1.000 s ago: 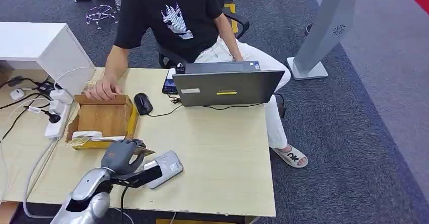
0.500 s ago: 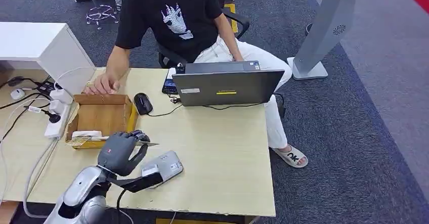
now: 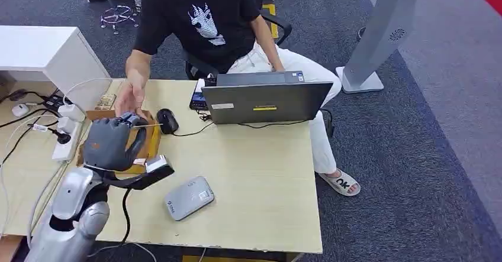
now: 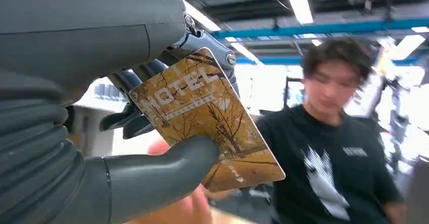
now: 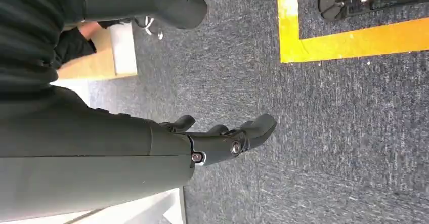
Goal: Pass the card to the sensor for recognition and then transmit it.
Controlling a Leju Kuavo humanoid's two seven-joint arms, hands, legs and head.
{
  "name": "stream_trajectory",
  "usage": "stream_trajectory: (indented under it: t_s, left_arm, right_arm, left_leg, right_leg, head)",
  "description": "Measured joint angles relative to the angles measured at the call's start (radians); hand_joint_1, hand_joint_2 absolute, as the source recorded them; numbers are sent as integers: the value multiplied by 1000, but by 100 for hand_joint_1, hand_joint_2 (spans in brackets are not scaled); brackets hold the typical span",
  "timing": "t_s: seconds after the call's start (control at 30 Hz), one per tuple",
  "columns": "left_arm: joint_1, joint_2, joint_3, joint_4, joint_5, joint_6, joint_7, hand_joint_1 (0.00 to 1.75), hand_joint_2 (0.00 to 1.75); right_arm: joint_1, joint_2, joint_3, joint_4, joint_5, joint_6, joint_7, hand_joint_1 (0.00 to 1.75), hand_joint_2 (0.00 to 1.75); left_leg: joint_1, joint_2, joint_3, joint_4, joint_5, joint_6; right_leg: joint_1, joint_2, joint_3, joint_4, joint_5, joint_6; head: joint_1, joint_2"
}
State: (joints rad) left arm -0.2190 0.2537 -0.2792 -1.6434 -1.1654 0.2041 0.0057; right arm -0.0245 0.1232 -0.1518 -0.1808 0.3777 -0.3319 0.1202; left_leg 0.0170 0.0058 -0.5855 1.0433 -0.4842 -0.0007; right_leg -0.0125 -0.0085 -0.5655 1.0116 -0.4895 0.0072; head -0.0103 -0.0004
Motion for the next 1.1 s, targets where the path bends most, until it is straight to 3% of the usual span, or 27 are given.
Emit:
stream_trajectory:
  t_s: [0.37,0.4,0.43,0.47,0.6,0.7,0.93,1.1]
  left_arm:
    - [-57,0,73,57,7,-7,-9,175,175]
    - [-59,0,75,60,5,-8,5,175,175]
    - [-66,0,81,68,1,-16,29,164,175]
    - [-81,1,93,94,1,-21,42,0,175]
    - [-136,4,154,218,16,50,-11,0,175]
    - [-137,-3,173,241,18,61,-21,0,175]
    - [-130,-21,186,253,38,70,-30,0,175]
    - [-84,-37,187,190,85,86,-73,0,175]
  right_arm:
    - [0,0,0,0,10,1,6,0,175]
    - [0,0,0,0,11,2,6,0,175]
    - [0,0,0,0,18,7,11,0,175]
    - [-1,0,0,0,27,12,15,0,175]
    - [-1,0,0,0,47,18,19,0,175]
    - [-1,0,0,0,52,16,21,0,175]
    - [-1,0,0,0,58,16,23,0,175]
    - [0,0,0,0,62,16,23,0,175]
  left_leg:
    - [0,0,0,0,0,0]
    - [0,0,0,0,0,0]
    - [0,0,0,0,0,0]
    - [0,0,0,0,0,0]
    - [0,1,1,0,1,0]
    - [1,0,1,0,1,-1]
    - [0,0,0,0,1,-1]
    - [0,0,0,0,0,-1]
  right_leg:
    - [0,0,0,0,0,0]
    - [0,0,0,0,0,0]
    - [0,0,0,0,0,0]
    - [0,0,0,0,0,0]
    - [0,1,0,0,1,-1]
    - [0,1,0,0,1,-1]
    - [0,1,0,0,1,-1]
    - [0,1,0,0,1,-1]
  head:
    - [0,0]
    - [0,0]
    - [0,0]
    - [0,0]
    - [0,0]
    - [0,0]
    - [0,0]
    - [0,0]
